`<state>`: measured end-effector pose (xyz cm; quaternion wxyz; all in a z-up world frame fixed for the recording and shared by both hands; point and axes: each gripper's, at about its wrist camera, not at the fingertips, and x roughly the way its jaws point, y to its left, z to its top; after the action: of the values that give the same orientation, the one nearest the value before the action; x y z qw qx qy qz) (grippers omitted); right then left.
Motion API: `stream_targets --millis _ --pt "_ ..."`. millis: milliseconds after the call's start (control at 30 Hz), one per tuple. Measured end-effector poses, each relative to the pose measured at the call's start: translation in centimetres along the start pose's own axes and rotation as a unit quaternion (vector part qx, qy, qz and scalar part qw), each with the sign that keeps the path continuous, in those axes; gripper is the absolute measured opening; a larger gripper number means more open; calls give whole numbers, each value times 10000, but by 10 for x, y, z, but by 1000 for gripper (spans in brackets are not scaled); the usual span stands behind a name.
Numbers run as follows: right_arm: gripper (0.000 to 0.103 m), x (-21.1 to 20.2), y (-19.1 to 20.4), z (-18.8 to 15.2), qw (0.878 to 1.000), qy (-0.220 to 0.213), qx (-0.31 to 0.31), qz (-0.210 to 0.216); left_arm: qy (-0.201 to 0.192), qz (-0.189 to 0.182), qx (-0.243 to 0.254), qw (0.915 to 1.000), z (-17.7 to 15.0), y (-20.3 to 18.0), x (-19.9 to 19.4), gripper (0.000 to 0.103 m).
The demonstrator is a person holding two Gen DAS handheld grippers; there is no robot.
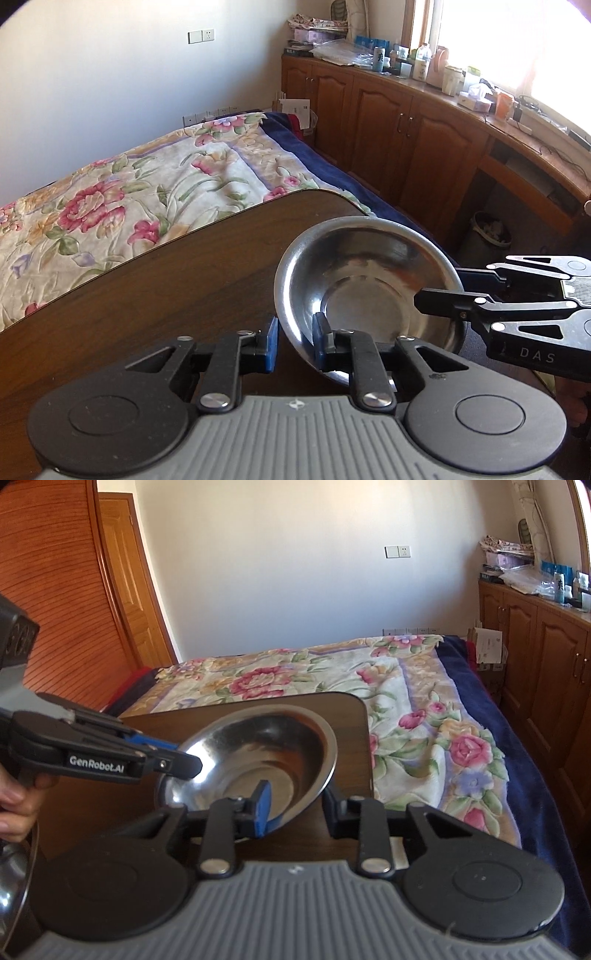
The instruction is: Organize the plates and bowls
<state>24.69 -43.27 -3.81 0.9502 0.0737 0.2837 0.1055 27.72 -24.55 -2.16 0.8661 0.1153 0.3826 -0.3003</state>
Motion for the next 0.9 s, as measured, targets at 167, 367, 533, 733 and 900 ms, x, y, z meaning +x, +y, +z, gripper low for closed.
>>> stream_targets --millis 167,367,533,733,900 --pt "30 1 -3 -1 9998 43 167 48 -69 -25 -32 10000 0 0 -9 21" --pt "28 -3 -1 4 9996 -20 279 109 -182 -10 -35 9998 1 0 -24 21" --pt "28 -12 6 8 9996 -113 245 127 -312 -31 -73 9995 -2 0 -41 22" --pt "28 -24 16 13 9995 -230 182 154 -470 -55 -109 9988 -8 1 -66 22" --pt "28 -34 29 14 9993 -272 108 222 -585 -38 -152 9982 -17 4 -88 22"
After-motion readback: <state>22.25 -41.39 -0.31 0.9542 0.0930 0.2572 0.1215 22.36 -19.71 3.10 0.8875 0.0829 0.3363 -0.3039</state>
